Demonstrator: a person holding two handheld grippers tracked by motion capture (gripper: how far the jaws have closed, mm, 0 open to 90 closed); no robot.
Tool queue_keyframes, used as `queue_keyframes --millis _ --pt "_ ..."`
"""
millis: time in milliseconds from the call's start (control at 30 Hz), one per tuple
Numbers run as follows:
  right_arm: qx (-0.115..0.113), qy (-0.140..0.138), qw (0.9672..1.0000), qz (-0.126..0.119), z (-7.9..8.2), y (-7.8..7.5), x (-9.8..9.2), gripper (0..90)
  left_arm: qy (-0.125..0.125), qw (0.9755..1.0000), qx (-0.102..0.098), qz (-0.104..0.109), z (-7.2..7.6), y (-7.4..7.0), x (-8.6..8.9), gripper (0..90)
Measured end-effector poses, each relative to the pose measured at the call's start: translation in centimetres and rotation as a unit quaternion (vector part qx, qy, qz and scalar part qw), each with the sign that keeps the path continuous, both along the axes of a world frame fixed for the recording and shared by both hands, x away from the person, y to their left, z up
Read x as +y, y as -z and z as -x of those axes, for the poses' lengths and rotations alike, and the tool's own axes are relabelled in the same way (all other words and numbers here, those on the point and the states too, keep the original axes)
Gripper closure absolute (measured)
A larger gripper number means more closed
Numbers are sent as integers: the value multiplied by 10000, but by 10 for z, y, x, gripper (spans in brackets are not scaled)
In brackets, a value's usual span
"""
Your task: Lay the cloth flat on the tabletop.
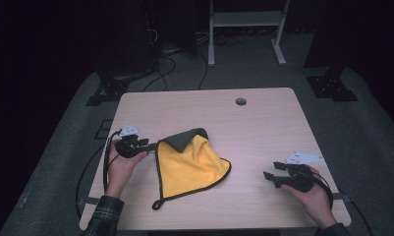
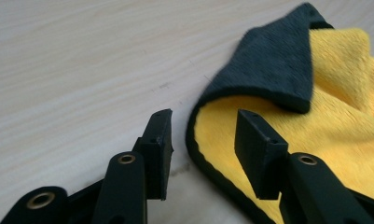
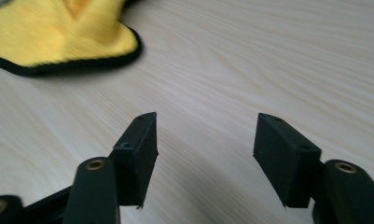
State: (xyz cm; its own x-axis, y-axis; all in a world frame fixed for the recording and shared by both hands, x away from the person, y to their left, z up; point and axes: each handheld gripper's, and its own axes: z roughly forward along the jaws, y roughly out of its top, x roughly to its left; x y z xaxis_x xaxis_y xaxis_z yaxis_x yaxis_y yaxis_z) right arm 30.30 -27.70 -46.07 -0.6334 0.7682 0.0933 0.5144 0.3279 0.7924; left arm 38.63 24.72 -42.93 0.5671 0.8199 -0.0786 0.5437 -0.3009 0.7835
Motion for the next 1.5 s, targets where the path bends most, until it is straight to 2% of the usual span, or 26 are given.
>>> queue_keyframes --millis 100,167,200,233,267,300,333,400,467,500,533,633,667,733,800,867,900,967,1033,1067,1100,1133,1167,1300,1367,1500 --pt "-26 -157 9998 -74 0 -3 12 415 27 10000 35 -15 5 1 -1 541" --pt "-61 -455 9988 -158 -2 -7 34 439 50 10000 61 -7 12 5 -2 532" --pt "-61 -455 9988 -158 -2 -7 34 439 50 10000 61 -7 12 5 -2 534" --pt "-52 -647 9978 -145 -3 -7 49 443 89 9999 87 -37 14 5 -3 539" --pt "-52 -647 9978 -145 -3 -7 49 443 122 9999 79 -42 16 6 -4 539" --pt "-58 -830 9964 -144 -4 -9 65 449 154 9998 81 -65 18 7 -6 538" --pt "-58 -830 9964 -144 -4 -9 65 449 191 9998 84 -79 20 8 -7 538" --pt "-79 -1114 9936 -185 -3 -10 88 460 281 9995 71 -94 25 8 -11 531" --pt "-61 -1189 9927 -173 -3 -10 96 463 291 9995 76 -97 26 8 -12 530" --pt "-40 -1360 9906 -136 -2 -8 111 471 330 9994 74 -95 27 8 -14 532" --pt "-40 -1360 9906 -136 -2 -8 111 471 330 9994 74 -95 27 8 -14 533" --pt "-20 -1622 9868 -7 -2 -3 138 481 389 9992 76 -91 26 8 -17 540" --pt "-20 -1622 9868 -7 -2 -3 138 481 389 9992 76 -91 26 8 -17 541" --pt "-4 -1773 9841 37 -3 0 156 487 385 9992 64 -70 27 8 -19 542" --pt "10 -1818 9833 77 -4 1 162 490 386 9992 51 -65 27 8 -19 545" --pt "9 -1920 9811 240 -6 6 172 501 384 9992 48 -54 27 7 -18 547" --pt "34 -1974 9797 339 -7 10 177 544 389 9992 46 -64 27 7 -17 549" --pt "49 -1989 9792 392 -8 11 179 559 391 9992 42 -56 27 7 -17 551" --pt "116 -2040 9771 585 -8 16 182 639 388 9992 25 -27 27 6 -17 554" --pt "116 -2040 9771 585 -8 16 182 639 391 9992 13 -20 28 6 -18 554" --pt "132 -1995 9780 591 -8 15 181 733 415 9991 -17 -30 28 5 -19 554" --pt "132 -1995 9780 591 -8 15 181 733 415 9991 -17 -30 28 5 -19 555" --pt "121 -1950 9784 673 -10 15 179 821 434 9991 -21 -12 28 3 -21 554" --pt "239 -1853 9795 751 -13 12 171 847 474 9989 -67 -1 29 1 -24 554" --pt "292 -1696 9812 879 -18 10 158 850 491 9988 -83 1 29 0 -25 554" --pt "368 -1468 9841 931 -26 8 141 851 513 9986 -95 4 29 0 -26 554"
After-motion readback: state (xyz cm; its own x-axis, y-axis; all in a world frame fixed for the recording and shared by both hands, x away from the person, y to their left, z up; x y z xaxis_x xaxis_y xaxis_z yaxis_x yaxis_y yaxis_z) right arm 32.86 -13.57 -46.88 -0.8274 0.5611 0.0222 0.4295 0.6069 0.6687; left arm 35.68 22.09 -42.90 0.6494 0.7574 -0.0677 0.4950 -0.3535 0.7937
